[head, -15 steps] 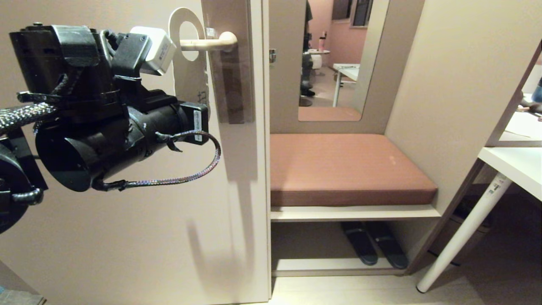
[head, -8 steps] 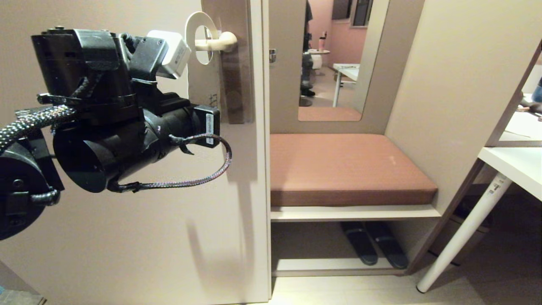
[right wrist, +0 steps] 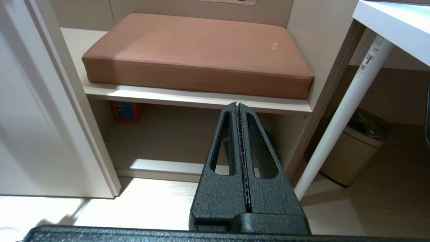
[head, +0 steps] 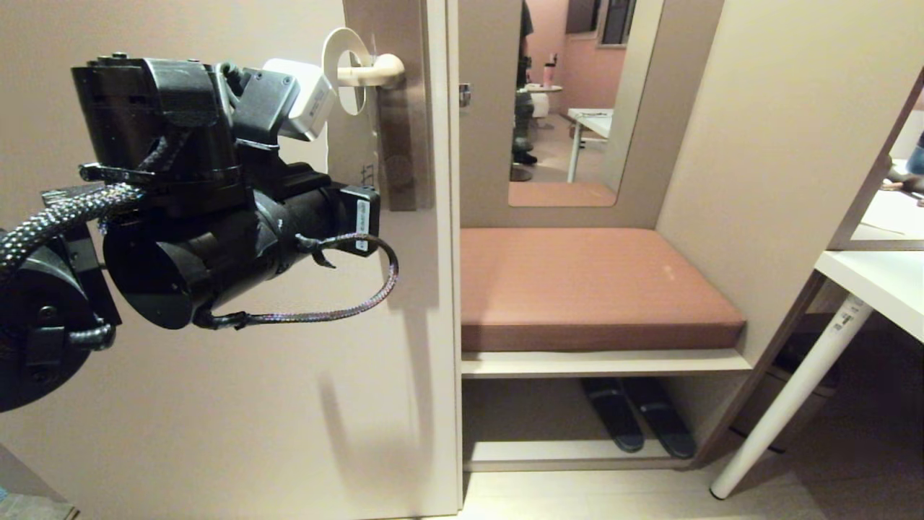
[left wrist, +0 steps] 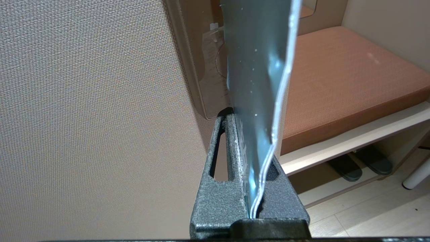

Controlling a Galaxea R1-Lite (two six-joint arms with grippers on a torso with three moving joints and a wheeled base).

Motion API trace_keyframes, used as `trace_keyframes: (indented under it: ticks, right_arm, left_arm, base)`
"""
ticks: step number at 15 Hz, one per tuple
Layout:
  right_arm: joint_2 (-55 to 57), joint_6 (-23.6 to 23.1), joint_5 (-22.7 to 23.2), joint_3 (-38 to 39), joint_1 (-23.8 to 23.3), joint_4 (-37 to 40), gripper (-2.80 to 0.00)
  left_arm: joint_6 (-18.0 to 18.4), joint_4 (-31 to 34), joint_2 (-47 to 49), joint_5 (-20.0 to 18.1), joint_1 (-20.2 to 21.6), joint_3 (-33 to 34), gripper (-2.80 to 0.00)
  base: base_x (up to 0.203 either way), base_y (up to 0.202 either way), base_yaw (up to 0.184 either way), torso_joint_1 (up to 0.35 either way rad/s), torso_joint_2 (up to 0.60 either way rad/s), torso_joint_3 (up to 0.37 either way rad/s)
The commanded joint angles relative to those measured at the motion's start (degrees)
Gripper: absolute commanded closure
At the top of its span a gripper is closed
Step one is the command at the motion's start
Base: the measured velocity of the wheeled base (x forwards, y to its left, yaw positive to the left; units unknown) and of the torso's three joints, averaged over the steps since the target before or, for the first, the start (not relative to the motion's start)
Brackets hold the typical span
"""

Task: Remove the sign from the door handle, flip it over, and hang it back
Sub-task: Hang the sign back with the other side facing out

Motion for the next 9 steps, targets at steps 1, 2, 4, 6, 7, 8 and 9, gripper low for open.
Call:
trace_keyframes:
  ticks: [1,2,4,6,7,8,9]
  right_arm:
    - [0.1,0.0,0.0,0.0,0.0,0.0,0.0]
    - [0.0,0.0,0.0,0.0,0.0,0.0,0.0]
    - [0.1,0.0,0.0,0.0,0.0,0.0,0.0]
    - [0.0,0.0,0.1,0.0,0.0,0.0,0.0]
    - [0.0,0.0,0.0,0.0,-0.1,0.0,0.0]
    - [0.0,0.0,0.0,0.0,0.0,0.0,0.0]
    - [0.1,0.0,0.0,0.0,0.0,0.0,0.0]
  left_arm:
    - [0.0,-0.1,-0.1,0.1,0.0,0.0,-1.08]
    - [0.0,-0.2,-0.1,0.1,0.0,0.0,-2.8]
    - [0.0,-0.3,-0.4,0.1,0.0,0.0,-2.8]
    - [0.0,-0.8,-0.4,0.1,0.0,0.0,-2.8]
    - [0.0,-0.8,-0.4,0.1,-0.1,0.0,-2.8]
    - [0.0,-1.1,-0.5,0.0,-0.1,0.0,-2.8]
    - [0.0,-1.2,-0.5,0.0,-0.1,0.0,-2.8]
  base:
    - [0.0,0.0,0.0,0.0,0.0,0.0]
    - [0.0,0.0,0.0,0.0,0.0,0.0]
    - [0.0,0.0,0.0,0.0,0.0,0.0]
    - [0.0,0.0,0.0,0.0,0.0,0.0]
    - [0.0,0.0,0.0,0.0,0.0,0.0]
    - [0.0,0.0,0.0,0.0,0.0,0.0]
    - [0.0,0.0,0.0,0.0,0.0,0.0]
